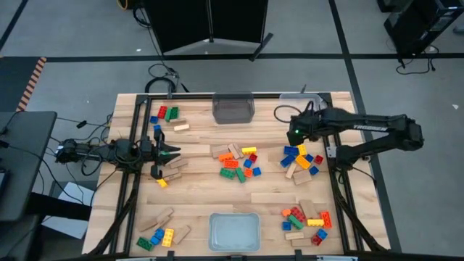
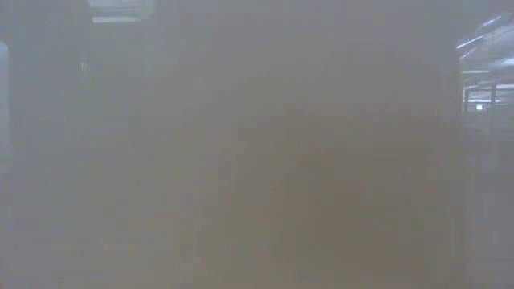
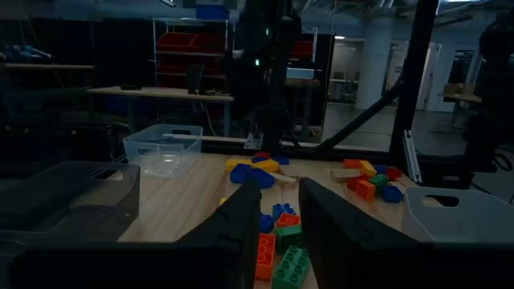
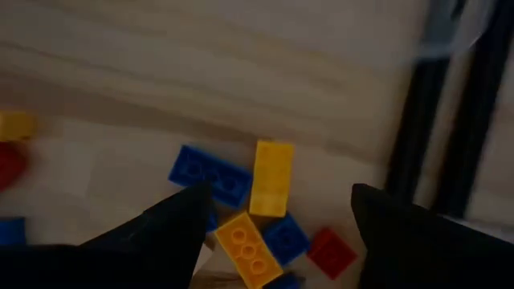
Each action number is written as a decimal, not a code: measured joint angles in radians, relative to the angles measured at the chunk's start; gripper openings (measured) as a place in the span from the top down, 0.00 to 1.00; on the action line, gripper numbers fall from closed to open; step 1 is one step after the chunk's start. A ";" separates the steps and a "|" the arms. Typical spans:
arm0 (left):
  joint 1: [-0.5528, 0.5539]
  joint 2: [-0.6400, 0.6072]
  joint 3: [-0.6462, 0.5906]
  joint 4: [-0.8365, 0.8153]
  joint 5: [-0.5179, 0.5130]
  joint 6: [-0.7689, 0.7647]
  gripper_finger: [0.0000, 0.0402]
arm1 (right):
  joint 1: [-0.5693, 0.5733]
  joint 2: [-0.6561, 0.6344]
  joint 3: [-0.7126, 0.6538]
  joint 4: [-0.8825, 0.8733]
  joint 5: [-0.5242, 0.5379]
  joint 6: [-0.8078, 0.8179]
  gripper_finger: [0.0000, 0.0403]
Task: Sort blocks by size
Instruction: Put the large yellow game piece into the transparent bin
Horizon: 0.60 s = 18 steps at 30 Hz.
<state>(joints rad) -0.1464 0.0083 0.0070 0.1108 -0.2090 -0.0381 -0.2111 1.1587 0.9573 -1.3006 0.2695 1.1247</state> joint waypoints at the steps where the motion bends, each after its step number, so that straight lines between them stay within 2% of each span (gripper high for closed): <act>1: 0.000 0.000 0.000 0.000 0.000 0.000 0.76 | -0.002 -0.003 -0.035 0.028 -0.022 0.016 0.22; 8: 0.000 0.000 0.000 0.000 0.000 0.000 0.76 | -0.061 0.002 -0.204 0.200 -0.055 0.025 0.27; 18: 0.000 0.000 0.000 0.000 0.000 0.000 0.76 | -0.204 0.002 -0.332 0.414 -0.070 -0.138 0.28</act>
<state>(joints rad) -0.1463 0.0083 0.0070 0.1112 -0.2089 -0.0380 -0.4153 1.1603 0.6258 -0.8869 0.1994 0.9863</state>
